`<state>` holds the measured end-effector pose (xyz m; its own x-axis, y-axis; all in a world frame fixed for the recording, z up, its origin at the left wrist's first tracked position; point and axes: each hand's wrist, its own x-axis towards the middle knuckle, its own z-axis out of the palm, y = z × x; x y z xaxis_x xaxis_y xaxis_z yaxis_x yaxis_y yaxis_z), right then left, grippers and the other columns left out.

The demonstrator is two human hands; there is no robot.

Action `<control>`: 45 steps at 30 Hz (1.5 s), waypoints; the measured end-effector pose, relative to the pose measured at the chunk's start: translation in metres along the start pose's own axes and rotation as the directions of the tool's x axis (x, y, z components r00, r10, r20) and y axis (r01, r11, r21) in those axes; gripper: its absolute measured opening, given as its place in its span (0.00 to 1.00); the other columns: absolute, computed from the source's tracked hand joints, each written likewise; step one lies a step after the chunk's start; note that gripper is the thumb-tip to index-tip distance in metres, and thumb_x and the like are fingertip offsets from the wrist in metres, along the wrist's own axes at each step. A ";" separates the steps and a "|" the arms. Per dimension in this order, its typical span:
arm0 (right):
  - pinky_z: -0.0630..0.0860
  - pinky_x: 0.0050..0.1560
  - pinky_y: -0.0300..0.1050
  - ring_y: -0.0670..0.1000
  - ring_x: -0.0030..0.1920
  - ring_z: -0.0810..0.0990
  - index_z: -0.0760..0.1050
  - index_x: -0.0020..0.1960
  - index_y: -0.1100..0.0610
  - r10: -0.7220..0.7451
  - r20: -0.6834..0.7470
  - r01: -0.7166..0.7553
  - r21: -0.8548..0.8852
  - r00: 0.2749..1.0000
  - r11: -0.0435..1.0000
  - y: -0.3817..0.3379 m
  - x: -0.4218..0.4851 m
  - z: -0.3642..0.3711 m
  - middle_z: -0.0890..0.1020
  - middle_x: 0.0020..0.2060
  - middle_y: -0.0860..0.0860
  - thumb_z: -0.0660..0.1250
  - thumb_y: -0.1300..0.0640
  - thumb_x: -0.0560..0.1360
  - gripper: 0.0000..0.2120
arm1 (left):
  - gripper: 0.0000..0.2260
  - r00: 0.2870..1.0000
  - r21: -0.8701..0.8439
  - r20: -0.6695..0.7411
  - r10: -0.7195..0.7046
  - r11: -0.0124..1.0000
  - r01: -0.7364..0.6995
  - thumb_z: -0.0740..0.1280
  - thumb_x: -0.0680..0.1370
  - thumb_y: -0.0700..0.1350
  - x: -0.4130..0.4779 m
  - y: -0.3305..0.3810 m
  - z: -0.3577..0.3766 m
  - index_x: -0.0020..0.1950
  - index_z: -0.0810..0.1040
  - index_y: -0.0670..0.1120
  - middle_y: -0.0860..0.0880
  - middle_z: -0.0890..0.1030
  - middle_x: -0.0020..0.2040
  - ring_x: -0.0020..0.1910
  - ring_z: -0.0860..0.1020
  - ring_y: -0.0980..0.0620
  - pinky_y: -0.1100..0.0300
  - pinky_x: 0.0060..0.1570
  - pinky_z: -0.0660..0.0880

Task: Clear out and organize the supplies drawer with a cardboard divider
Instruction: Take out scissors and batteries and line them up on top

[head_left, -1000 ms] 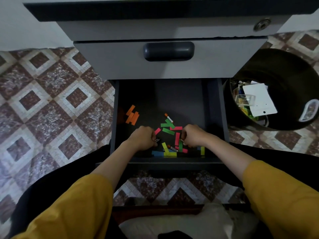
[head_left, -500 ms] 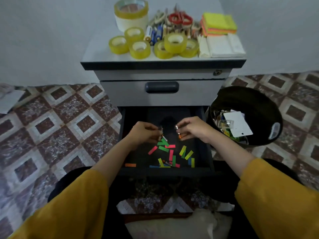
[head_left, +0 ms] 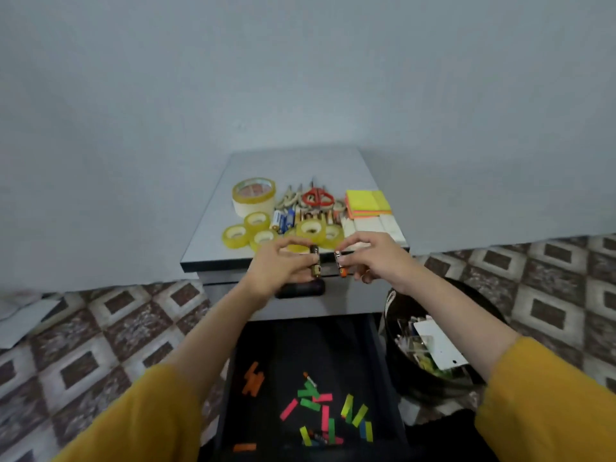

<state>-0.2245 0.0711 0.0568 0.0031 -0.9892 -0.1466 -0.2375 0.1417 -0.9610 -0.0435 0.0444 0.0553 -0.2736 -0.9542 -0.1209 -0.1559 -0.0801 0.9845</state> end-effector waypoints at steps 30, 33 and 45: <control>0.70 0.31 0.40 0.47 0.29 0.72 0.81 0.47 0.63 -0.085 -0.122 0.025 -0.421 0.989 0.907 -0.039 0.156 0.006 0.79 0.40 0.56 0.72 0.63 0.68 0.08 | 0.05 0.994 0.745 -0.042 0.099 0.666 -0.035 0.74 0.70 0.42 0.149 0.050 -0.014 0.40 0.80 0.44 0.50 0.79 0.30 0.28 0.78 0.56 0.60 0.38 0.78; 0.68 0.29 0.40 0.48 0.28 0.71 0.81 0.48 0.64 -0.048 -0.123 -0.013 -0.450 0.991 0.893 -0.037 0.157 0.006 0.81 0.42 0.58 0.70 0.63 0.70 0.08 | 0.05 0.996 0.746 -0.032 0.083 0.665 -0.032 0.74 0.70 0.43 0.151 0.050 -0.015 0.38 0.80 0.45 0.50 0.79 0.29 0.22 0.77 0.60 0.67 0.30 0.76; 0.64 0.21 0.35 0.49 0.21 0.72 0.79 0.49 0.72 -0.014 -0.156 -0.049 -0.396 0.988 0.917 -0.033 0.153 0.004 0.81 0.36 0.61 0.64 0.70 0.67 0.12 | 0.03 0.999 0.722 -0.015 0.039 0.691 -0.017 0.70 0.72 0.34 0.151 0.047 -0.014 0.39 0.80 0.40 0.47 0.80 0.31 0.19 0.75 0.60 0.71 0.23 0.71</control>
<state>-0.2123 -0.0848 0.0651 -0.1453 -0.9849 -0.0945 -0.6023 0.1638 -0.7813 -0.0787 -0.1073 0.0855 -0.2657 -0.9607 -0.0802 -0.7887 0.1687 0.5912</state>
